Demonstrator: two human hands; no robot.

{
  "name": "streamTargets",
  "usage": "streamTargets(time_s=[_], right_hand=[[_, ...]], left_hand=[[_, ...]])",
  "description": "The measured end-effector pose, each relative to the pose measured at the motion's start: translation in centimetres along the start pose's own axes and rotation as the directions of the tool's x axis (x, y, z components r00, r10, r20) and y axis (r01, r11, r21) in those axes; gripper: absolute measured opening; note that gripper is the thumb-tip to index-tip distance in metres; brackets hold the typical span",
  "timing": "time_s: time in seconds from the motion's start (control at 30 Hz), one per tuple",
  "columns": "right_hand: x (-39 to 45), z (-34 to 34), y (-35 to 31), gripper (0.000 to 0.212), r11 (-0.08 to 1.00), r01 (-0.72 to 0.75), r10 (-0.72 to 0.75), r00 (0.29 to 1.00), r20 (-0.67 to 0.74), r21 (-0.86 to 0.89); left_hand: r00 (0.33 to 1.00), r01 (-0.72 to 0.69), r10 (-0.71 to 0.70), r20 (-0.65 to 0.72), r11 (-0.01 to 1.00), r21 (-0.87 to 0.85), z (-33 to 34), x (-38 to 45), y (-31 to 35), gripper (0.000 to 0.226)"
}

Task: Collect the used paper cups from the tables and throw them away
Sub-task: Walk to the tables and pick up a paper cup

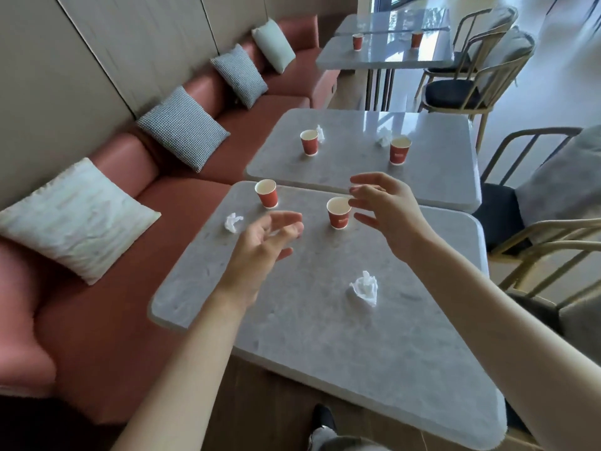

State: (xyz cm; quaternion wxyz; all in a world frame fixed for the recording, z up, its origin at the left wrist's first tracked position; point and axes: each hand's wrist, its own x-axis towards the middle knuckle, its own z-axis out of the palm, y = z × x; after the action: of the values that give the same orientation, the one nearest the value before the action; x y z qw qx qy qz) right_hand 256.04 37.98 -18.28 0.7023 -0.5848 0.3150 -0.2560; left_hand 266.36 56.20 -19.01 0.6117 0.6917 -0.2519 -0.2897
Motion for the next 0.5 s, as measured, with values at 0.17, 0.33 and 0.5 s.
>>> streamTargets(time_s=[0.17,0.33,0.5], right_hand=[[5.1,0.6,1.1,0.018,1.0,-0.001,0.0,0.999,-0.051,-0.021],[7.8,0.1,2.7,0.02,0.999,-0.034,0.03,0.993,-0.115,-0.036],[9.7,-0.6,4.8,0.023,0.998,-0.055,0.047,0.972,-0.23,-0.028]], left_hand=[[0.997,-0.016,0.013,0.081,0.999,0.037,-1.1,7.7,0.3,0.024],[0.995,0.011,-0.013,0.1,1.0,0.021,-0.1,13.4,-1.9,0.022],[0.994,0.065,-0.064,0.086,0.998,-0.011,2.5,18.2,-5.9,0.02]])
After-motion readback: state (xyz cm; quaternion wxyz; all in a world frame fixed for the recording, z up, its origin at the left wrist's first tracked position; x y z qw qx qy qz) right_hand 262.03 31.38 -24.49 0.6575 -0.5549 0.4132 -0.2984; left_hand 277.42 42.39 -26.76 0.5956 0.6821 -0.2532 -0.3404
